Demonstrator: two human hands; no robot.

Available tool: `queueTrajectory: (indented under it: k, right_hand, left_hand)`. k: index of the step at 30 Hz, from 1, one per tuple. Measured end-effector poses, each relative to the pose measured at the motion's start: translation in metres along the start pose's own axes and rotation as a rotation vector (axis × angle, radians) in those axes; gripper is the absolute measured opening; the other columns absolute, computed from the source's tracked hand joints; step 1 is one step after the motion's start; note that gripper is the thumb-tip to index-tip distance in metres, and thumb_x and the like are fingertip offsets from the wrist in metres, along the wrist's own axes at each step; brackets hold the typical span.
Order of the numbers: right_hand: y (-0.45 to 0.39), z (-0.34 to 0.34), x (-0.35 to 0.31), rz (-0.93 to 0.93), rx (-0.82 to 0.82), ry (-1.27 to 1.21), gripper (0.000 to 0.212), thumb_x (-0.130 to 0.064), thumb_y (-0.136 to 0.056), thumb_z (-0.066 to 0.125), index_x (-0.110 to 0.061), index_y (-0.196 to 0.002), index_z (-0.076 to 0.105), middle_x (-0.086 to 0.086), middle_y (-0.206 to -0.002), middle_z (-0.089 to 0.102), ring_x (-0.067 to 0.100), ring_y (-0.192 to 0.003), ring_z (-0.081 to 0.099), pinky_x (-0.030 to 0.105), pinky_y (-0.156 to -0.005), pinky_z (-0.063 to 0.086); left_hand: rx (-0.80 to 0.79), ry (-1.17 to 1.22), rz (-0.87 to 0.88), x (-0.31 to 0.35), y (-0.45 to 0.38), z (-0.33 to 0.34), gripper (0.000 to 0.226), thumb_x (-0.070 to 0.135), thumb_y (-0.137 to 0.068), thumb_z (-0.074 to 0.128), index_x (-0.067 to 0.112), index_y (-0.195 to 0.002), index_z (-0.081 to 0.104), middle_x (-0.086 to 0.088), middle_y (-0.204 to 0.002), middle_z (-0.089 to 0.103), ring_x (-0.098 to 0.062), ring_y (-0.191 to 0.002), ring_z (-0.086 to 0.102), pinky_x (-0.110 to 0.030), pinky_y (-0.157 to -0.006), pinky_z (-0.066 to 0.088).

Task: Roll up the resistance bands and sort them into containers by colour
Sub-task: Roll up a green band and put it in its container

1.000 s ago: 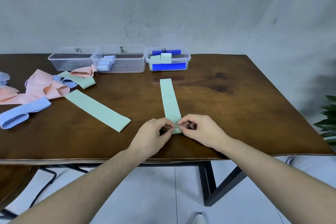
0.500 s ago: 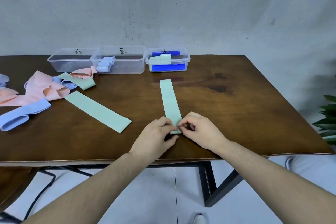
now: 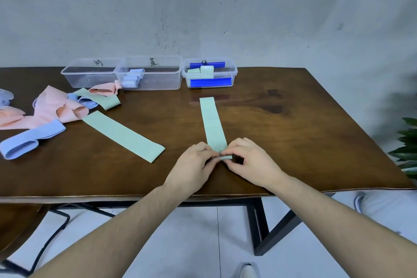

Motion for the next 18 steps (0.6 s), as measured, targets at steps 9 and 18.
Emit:
queueTrajectory:
  k: [9,18]
  right_hand:
    - [0.0016,-0.0007,0.0049,0.112,-0.010,-0.138,0.010,-0.029,-0.094,0.069,-0.032,-0.104,0.071,-0.023,-0.089,0.062,-0.004,-0.084,0.054,0.010,-0.067,0.040]
    - [-0.0030,-0.0013,0.0063,0.070,0.010,-0.028,0.012,-0.031,-0.095,0.066,-0.029,-0.103,0.075,-0.016,-0.101,0.059,0.004,-0.100,0.050,0.020,-0.088,0.045]
  left_hand:
    - [0.024,0.037,-0.026,-0.0037,0.0022,-0.0016,0.016,0.027,-0.098,0.060,0.024,-0.111,0.068,0.010,-0.100,0.063,-0.004,-0.088,0.048,-0.010,-0.077,0.039]
    - [0.049,0.018,-0.028,-0.0020,-0.0009,-0.0016,0.024,0.031,-0.097,0.061,0.020,-0.115,0.071,0.008,-0.106,0.060,-0.004,-0.093,0.054,-0.019,-0.088,0.047]
Point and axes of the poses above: each hand's wrist, its own y-axis away from the middle knuckle, its own z-axis out of the palm, x = y × z, the point moved 7 cm from there along -y, towards the middle knuckle
